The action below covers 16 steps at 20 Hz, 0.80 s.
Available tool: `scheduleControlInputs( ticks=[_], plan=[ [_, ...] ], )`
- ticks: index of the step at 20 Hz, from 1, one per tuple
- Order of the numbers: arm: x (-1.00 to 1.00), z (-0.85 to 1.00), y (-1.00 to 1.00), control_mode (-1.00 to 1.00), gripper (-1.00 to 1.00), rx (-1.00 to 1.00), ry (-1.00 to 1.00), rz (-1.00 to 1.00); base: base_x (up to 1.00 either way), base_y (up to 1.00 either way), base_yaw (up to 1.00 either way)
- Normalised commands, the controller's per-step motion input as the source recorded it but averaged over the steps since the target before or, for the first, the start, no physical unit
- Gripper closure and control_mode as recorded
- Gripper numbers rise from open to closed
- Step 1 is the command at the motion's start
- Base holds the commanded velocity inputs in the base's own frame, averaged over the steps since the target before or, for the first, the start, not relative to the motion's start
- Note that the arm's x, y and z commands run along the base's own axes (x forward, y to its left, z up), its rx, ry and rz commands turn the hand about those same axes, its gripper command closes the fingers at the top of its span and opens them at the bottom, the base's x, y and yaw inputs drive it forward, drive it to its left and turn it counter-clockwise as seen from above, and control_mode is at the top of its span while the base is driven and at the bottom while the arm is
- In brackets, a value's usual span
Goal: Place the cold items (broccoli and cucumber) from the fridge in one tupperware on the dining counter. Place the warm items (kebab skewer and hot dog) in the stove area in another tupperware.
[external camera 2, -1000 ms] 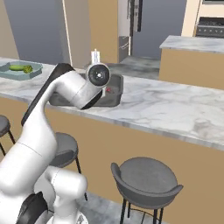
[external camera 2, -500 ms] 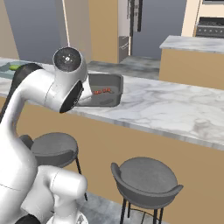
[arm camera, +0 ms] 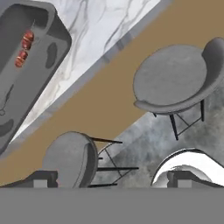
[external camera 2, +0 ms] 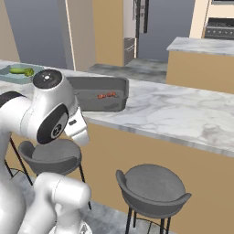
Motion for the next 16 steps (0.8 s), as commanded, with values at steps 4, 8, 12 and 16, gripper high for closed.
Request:
scheduleControlInputs(
  ticks=[4, 8, 12, 16],
  plan=[
    [-0.33, -0.88, 0.17, -1.00, -1.00, -0.04, -0.01, 0.07, 0.00, 0.00, 0.00],
    [0.00, -0.16, 0.63, -1.00, -1.00, -0.24, 0.10, 0.13, 0.00, 0.00, 0.00],
    [0.05, -0.26, 0.93, -1.00, -1.00, -0.44, 0.27, 0.05, 0.00, 0.00, 0.00],
    [0.00, -0.30, 0.14, -1.00, -1.00, -0.08, 0.06, 0.10, 0.00, 0.00, 0.00]
  ],
)
